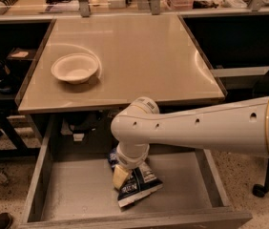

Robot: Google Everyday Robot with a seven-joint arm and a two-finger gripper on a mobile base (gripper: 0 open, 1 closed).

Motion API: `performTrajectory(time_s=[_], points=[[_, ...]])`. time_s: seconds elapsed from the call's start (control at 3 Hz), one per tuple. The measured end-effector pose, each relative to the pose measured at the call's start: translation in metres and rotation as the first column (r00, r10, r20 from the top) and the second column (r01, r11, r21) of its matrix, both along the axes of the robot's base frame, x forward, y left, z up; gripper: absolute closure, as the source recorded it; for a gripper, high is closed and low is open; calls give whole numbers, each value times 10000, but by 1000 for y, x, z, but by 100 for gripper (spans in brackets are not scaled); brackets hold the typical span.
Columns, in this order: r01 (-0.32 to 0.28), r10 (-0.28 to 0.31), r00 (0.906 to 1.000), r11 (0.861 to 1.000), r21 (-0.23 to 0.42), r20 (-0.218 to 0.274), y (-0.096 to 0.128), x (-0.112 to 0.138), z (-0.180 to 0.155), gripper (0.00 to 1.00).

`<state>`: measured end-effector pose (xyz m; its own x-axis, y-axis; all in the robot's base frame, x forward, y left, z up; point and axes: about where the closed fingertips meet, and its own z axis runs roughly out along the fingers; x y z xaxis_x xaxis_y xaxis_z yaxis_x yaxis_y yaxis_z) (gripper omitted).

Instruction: Pick blue chip bag from top drawer and place on counter

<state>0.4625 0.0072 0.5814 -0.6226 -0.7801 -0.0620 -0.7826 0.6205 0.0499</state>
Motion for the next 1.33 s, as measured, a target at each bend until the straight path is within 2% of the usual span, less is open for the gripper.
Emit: performTrajectory(time_s=[0.67, 1.0, 1.33], points=[[-2, 2, 10000, 10000, 2, 0, 0, 0, 9, 88], [-195, 187, 9990, 9996, 190, 407, -6, -3, 46, 100], [-453, 420, 9953, 9983, 369, 868, -17, -7, 95, 100]])
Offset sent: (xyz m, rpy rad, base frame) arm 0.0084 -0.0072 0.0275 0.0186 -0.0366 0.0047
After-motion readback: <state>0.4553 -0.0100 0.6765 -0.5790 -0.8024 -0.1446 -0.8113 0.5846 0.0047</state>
